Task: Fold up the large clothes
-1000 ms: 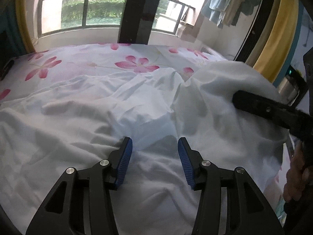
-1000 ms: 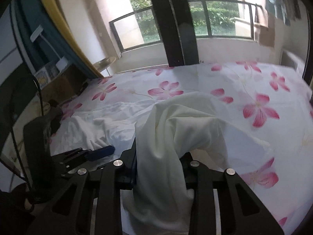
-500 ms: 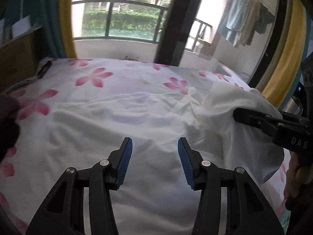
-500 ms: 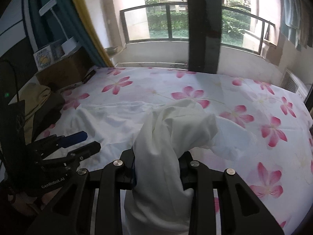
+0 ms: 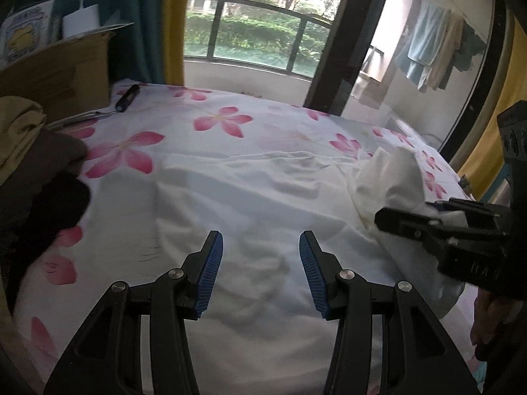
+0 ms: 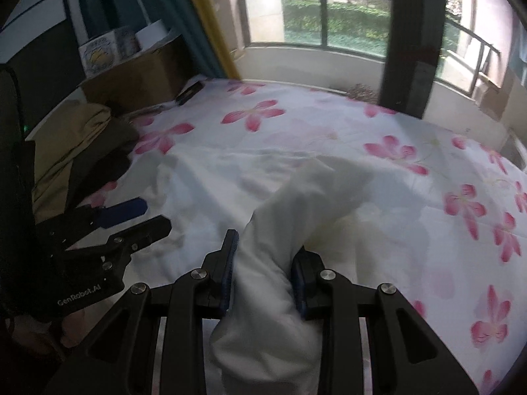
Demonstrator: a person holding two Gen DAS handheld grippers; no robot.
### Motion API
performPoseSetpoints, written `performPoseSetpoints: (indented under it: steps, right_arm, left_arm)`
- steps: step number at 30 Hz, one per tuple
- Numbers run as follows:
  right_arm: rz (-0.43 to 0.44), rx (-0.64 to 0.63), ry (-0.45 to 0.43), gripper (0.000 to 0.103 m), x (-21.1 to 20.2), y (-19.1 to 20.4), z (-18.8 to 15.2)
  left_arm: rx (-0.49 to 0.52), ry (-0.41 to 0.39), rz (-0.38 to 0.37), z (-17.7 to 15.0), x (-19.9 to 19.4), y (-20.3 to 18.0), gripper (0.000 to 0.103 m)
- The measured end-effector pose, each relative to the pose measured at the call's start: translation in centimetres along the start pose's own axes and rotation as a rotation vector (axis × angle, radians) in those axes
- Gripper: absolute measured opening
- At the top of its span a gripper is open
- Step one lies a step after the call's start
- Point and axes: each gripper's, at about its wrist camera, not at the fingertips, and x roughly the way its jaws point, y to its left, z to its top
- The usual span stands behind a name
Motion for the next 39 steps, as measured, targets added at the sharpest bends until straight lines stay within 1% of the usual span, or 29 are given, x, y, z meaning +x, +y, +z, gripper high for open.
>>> performPoseSetpoints:
  steps: [13,17,21,22,23,24,25,27,29,33,35,38,39]
  right_arm:
    - [0.136,-0.078,0.041,0.03,2.5,4.9,-0.2]
    - [0.208,-0.117,0.046,0.03,2.6,6.3,-0.3]
    - [0.284,-0.126,0.063,0.031,2.5,7.2,-0.6]
    - [0.293,-0.127,0.065,0.031,2.4,7.3,-0.6]
    - [0.3,-0.128,0.064,0.034,2.1,7.4,-0.7]
    - [0.295,-0.128,0.06,0.04,1.8,7.3,-0.7]
    - [0.286,-0.127,0.048,0.044,1.2,7.2,-0.7]
    - [0.284,-0.118,0.019,0.057,0.1,6.6,-0.7]
    - [0.263,-0.102,-0.021,0.061,-1.3,5.7,-0.7]
    - [0.187,-0.051,-0.086,0.065,-3.8,2.9,-0.8]
    - [0.137,-0.018,-0.109,0.066,-4.7,1.1,-1.1]
    - [0.064,0.06,-0.123,0.067,-5.6,-2.3,-2.3]
    - [0.05,0.08,-0.122,0.067,-5.7,-3.2,-2.6]
  left_arm:
    - [-0.042,0.019,0.075,-0.9,-1.6,4.2,0.051]
    - [-0.06,0.029,0.096,-1.3,-2.2,5.6,0.051]
    - [-0.081,0.034,0.109,-1.5,-3.0,6.7,0.051]
    - [-0.085,0.032,0.106,-1.5,-3.3,6.8,0.051]
    - [-0.089,0.029,0.102,-1.5,-3.6,6.9,0.051]
    - [-0.093,0.024,0.1,-1.4,-3.9,7.0,0.051]
    - [-0.098,0.017,0.095,-1.2,-4.2,7.0,0.051]
    - [-0.104,0.003,0.073,-0.8,-4.5,6.8,0.051]
    - [-0.093,-0.014,0.042,-0.2,-4.6,6.0,0.051]
    - [-0.033,-0.02,-0.028,1.1,-3.7,3.3,0.052]
    - [0.013,-0.014,-0.074,1.4,-2.9,1.5,0.056]
    - [0.086,0.035,-0.117,1.3,-0.9,-0.7,0.057]
    - [0.111,0.055,-0.107,1.1,-0.2,-1.2,0.057]
